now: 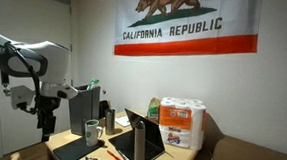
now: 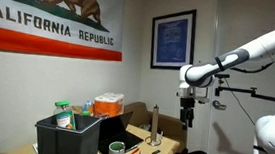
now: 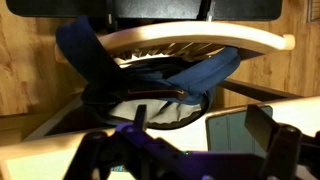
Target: Put the pen inside the mug cup
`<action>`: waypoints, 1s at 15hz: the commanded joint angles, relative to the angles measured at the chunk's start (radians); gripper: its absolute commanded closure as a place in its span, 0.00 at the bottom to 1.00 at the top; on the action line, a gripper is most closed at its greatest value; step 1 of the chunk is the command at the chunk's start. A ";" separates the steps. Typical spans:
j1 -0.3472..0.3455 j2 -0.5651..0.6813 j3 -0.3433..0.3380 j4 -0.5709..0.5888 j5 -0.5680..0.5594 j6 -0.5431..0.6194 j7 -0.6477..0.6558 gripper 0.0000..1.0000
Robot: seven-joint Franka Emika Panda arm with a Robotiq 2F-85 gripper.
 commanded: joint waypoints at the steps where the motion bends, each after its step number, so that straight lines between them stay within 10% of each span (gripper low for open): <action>1: -0.021 0.002 0.020 0.001 0.010 -0.002 -0.009 0.00; 15: 0.044 0.243 0.114 0.149 0.140 0.295 0.103 0.00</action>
